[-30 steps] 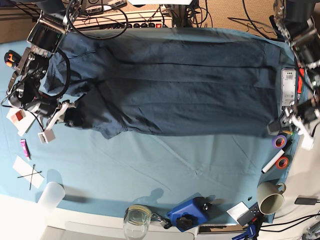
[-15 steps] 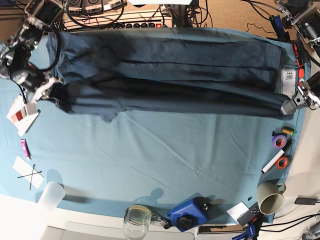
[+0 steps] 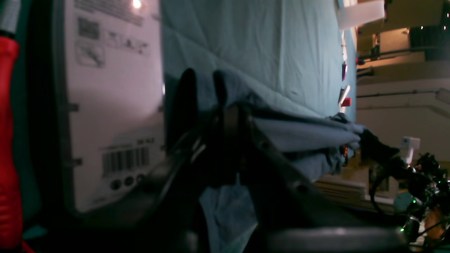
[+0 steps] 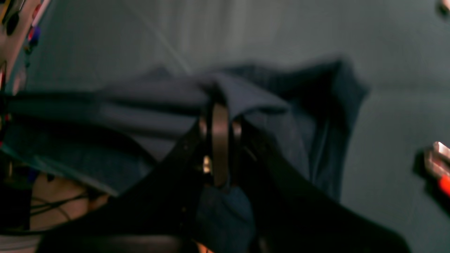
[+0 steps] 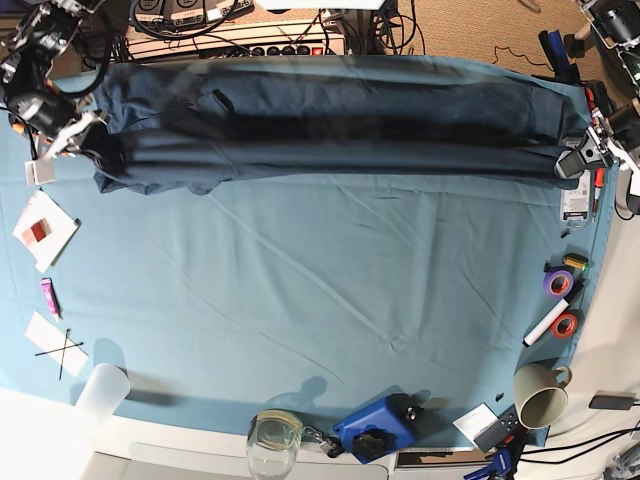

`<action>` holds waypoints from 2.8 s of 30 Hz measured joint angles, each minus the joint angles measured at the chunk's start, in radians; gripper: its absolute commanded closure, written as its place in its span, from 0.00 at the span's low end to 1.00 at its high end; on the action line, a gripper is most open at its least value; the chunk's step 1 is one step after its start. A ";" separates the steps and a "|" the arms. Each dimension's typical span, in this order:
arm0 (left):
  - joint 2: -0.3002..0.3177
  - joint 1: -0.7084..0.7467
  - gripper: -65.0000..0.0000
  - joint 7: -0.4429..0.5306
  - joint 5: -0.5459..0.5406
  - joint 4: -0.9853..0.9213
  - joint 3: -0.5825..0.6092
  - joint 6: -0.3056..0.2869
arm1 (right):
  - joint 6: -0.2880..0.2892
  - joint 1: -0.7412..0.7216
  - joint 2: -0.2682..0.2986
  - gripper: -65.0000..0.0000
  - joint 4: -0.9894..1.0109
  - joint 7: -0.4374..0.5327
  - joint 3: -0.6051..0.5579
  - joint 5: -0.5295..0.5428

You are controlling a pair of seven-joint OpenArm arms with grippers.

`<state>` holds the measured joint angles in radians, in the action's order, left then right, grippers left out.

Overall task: Fold the T-shirt properly
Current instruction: 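Fold the hem over onto the collar strip with both grippers, then grasp the strip end nearest the left gripper with the left gripper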

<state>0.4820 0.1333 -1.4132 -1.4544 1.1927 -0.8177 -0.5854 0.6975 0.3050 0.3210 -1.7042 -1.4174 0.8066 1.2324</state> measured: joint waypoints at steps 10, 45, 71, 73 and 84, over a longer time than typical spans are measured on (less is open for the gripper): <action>-0.001 0.064 1.00 -0.001 -0.006 0.005 0.000 -0.013 | 0.000 0.072 -0.003 1.00 0.000 0.000 0.009 -0.023; -0.082 0.251 0.50 0.021 0.439 0.653 0.000 -0.007 | 0.000 0.069 -0.003 0.75 -0.002 0.004 0.010 -0.037; -0.204 0.176 0.50 0.185 0.695 0.506 0.060 0.169 | 0.000 0.069 -0.003 0.75 -0.002 0.004 0.010 -0.038; -0.193 0.161 0.50 0.168 0.652 0.469 0.056 0.167 | 0.000 0.069 -0.003 0.75 -0.002 0.003 0.010 -0.038; -0.177 0.130 0.56 0.132 0.563 0.397 0.050 0.125 | 0.000 0.068 -0.003 0.75 -0.001 0.004 0.010 -0.039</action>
<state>0.3050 0.2630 -1.2816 -0.8917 1.5902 -0.7677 -0.4603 0.6971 0.3733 0.3180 -1.7054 -1.4136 0.8162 1.1938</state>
